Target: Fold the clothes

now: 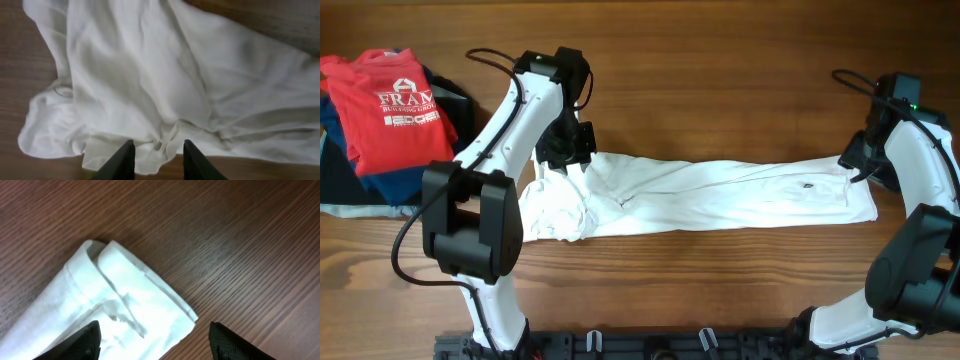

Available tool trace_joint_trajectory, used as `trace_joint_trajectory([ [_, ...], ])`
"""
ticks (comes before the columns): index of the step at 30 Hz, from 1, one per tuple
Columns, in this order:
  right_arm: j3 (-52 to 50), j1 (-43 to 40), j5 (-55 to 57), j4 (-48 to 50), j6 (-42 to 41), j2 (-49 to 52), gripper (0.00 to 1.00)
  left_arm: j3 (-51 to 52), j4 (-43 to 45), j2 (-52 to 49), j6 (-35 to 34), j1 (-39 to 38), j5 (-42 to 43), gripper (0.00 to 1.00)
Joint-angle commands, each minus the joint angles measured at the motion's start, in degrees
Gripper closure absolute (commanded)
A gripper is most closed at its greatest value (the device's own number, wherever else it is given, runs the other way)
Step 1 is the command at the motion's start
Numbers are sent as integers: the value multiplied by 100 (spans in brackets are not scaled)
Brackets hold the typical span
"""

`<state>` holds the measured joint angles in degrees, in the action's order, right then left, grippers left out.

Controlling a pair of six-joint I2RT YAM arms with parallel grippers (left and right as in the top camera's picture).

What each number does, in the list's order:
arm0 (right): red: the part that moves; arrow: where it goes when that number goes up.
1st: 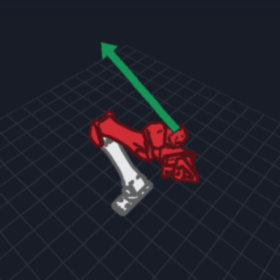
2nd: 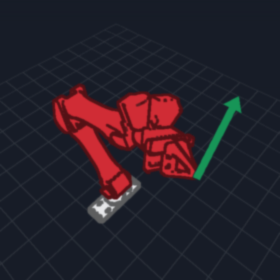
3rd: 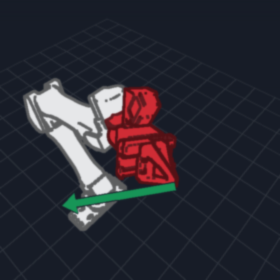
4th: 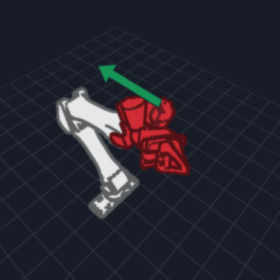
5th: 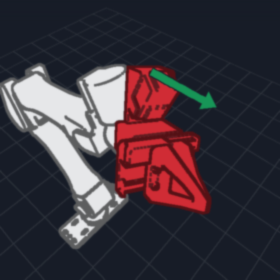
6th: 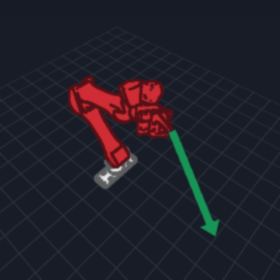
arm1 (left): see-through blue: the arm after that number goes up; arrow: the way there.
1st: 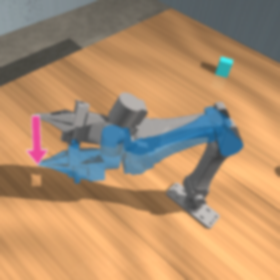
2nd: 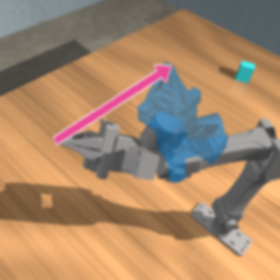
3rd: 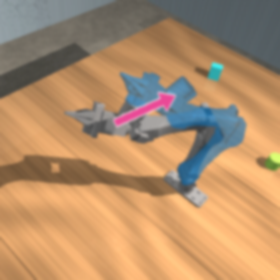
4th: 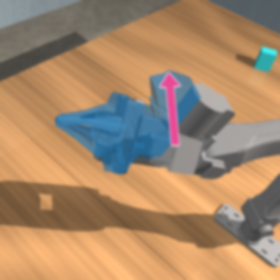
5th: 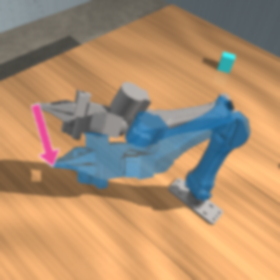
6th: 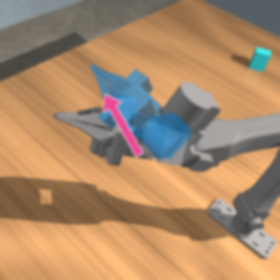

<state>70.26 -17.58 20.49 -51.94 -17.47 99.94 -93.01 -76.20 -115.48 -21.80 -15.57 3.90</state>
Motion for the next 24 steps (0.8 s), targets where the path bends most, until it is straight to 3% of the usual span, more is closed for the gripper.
trace_joint_trajectory([
  [1,-50,-13,-177,-55,98,-127,29,46,442,140,-315,328,-573,69],
  [7,-59,-13,-177,-33,94,-127,29,46,1338,127,-372,1051,-326,69],
  [24,-57,-13,-175,13,96,-127,29,50,1980,-732,343,927,179,73],
])
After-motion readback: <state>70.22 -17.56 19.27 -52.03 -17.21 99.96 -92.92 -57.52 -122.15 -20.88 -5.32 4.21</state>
